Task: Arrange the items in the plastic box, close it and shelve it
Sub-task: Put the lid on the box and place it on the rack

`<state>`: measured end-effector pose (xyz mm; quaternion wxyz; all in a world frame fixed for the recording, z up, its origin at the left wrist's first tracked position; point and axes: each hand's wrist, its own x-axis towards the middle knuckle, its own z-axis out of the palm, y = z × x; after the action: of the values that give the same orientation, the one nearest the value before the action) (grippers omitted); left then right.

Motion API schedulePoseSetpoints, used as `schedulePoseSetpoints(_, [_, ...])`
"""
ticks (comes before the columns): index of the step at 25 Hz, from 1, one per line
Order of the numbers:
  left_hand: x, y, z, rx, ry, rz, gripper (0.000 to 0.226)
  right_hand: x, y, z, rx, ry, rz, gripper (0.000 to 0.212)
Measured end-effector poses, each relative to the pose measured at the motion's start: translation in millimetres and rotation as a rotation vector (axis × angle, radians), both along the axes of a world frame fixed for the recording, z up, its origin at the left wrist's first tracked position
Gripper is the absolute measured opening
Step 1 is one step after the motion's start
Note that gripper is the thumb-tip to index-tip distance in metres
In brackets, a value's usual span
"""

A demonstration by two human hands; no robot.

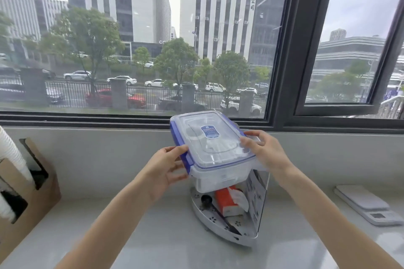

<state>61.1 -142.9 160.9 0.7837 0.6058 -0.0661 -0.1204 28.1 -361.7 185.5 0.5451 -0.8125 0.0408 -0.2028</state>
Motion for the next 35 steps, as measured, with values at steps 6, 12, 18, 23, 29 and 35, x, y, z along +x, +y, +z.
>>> schedulePoseSetpoints(6, [31.7, -53.5, 41.0, -0.037, 0.004, -0.049, 0.005, 52.2, -47.4, 36.5, -0.044, -0.07, -0.046, 0.031])
schedulePoseSetpoints(12, [71.5, -89.5, 48.8, -0.062, 0.08, -0.083, 0.015, 99.6, -84.6, 40.0, -0.023, -0.086, -0.075, 0.034])
schedulePoseSetpoints(18, [101.8, -109.1, 30.2, -0.05, 0.123, -0.109, 0.027, 139.1, -107.2, 20.5, -0.069, -0.034, -0.117, 0.031])
schedulePoseSetpoints(23, [112.0, -110.4, 23.1, -0.058, 0.132, -0.116, 0.018, 151.7, -114.7, 10.7, -0.089, 0.022, -0.095, 0.026])
schedulePoseSetpoints(29, [114.8, -114.1, 25.4, -0.025, 0.165, -0.068, 0.007, 160.2, -114.1, 7.5, -0.128, 0.053, -0.118, 0.024])
schedulePoseSetpoints(35, [116.0, -118.1, 27.4, 0.021, 0.144, -0.045, 0.009, 163.3, -113.9, 6.4, -0.124, 0.058, -0.128, 0.023])
